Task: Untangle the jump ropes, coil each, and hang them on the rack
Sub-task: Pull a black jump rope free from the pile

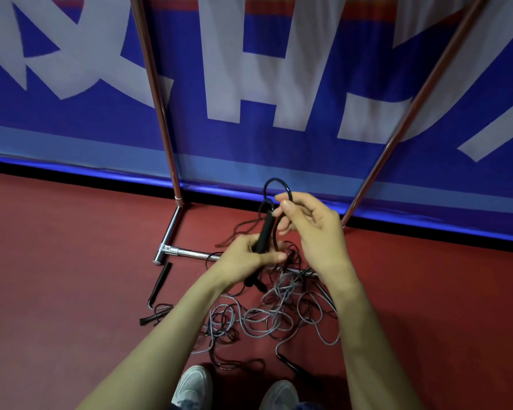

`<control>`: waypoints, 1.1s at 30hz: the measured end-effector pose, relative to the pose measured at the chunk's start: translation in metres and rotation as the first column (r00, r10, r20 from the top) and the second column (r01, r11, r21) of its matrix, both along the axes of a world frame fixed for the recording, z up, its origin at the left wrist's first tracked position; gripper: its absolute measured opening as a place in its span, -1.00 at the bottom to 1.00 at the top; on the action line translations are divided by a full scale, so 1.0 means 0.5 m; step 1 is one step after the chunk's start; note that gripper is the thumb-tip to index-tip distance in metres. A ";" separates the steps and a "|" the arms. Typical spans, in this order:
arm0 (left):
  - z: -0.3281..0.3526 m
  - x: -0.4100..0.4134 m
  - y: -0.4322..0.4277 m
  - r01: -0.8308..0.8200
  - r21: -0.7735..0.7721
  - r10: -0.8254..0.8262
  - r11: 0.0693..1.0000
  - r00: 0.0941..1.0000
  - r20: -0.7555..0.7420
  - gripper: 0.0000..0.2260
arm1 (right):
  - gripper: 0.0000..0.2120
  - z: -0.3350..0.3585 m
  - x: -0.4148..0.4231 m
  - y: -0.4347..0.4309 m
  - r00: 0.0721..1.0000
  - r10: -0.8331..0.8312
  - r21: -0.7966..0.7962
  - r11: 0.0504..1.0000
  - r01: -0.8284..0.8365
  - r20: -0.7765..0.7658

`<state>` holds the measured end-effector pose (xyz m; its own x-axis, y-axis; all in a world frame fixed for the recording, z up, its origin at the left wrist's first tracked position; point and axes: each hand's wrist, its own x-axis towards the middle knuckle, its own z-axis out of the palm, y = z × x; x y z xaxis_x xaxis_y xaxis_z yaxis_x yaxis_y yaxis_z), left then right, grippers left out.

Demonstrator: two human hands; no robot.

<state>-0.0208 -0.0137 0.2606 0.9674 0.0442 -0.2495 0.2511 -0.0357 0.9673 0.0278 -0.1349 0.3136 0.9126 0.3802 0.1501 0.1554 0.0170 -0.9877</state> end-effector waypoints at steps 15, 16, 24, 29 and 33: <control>0.075 0.010 0.030 -0.233 -0.418 0.355 0.878 0.903 0.241 -0.89 | -0.85 -0.108 0.020 -0.025 0.930 0.217 -0.537 0.767 -0.351 -0.298; 0.075 0.011 0.032 -0.248 -0.429 0.372 0.869 0.898 0.233 -0.88 | -0.85 -0.111 0.024 -0.024 0.944 0.192 -0.528 0.790 -0.311 -0.269; 0.006 0.007 0.035 -0.142 -0.114 0.143 0.983 0.990 0.000 -0.74 | -0.79 -0.055 0.024 -0.017 0.988 0.031 -0.096 0.994 -0.046 -0.153; -0.016 0.004 0.020 -0.061 0.041 0.063 0.997 0.997 -0.042 -0.91 | -0.83 -0.031 0.018 -0.012 0.978 -0.034 0.063 0.997 0.048 -0.207; 0.013 0.010 0.013 -0.193 -0.172 0.206 0.966 0.976 0.066 -0.91 | -0.71 -0.060 0.027 -0.021 0.963 -0.035 -0.131 0.991 0.000 -0.267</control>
<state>-0.0159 -0.0072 0.2671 0.9606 0.2035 -0.1895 0.1565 0.1674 0.9734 0.0415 -0.1452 0.2838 0.9193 0.3638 -0.1503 -0.1165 -0.1132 -0.9867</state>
